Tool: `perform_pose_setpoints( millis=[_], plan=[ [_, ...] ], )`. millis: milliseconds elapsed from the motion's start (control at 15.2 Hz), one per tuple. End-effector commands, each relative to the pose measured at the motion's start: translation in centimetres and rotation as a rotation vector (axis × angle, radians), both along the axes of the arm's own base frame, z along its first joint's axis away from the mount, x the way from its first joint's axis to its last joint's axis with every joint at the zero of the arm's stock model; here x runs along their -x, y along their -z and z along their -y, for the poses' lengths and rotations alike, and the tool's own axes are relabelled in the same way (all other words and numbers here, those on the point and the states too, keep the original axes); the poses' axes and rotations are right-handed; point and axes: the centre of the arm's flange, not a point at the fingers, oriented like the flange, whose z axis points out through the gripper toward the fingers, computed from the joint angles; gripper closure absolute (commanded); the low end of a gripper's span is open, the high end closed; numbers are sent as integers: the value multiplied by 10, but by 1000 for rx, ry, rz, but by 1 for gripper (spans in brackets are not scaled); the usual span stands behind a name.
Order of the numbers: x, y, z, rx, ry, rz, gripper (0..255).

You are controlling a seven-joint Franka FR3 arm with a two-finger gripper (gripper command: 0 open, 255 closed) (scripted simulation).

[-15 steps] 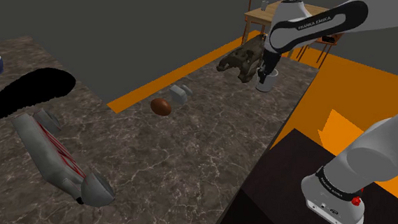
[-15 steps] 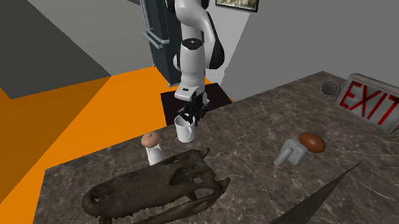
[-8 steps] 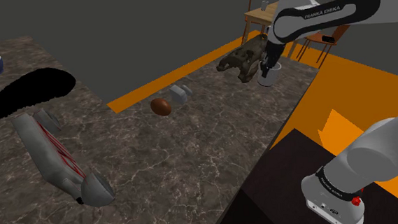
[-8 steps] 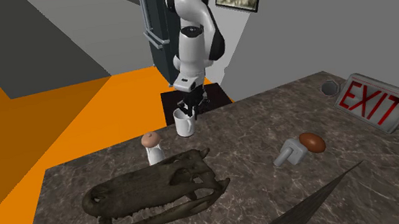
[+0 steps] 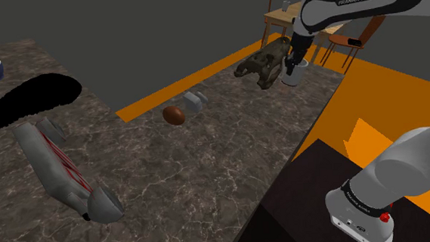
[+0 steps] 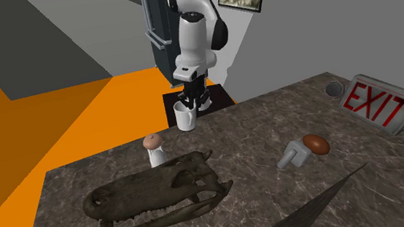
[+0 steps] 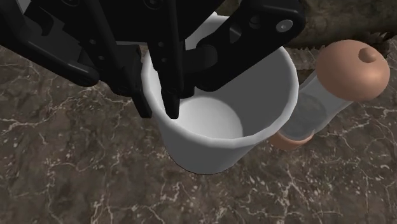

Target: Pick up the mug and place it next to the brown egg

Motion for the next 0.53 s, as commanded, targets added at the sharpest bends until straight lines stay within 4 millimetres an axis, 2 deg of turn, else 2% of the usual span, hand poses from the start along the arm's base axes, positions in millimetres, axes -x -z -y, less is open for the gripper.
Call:
perform_pose_setpoints(
  millis=[0,396,462],
  plan=[
    [-1,-11,0,0,0,0,255],
    [-1,-41,0,0,0,0,255],
    [-6,-41,-12,0,0,0,255]
  ],
)
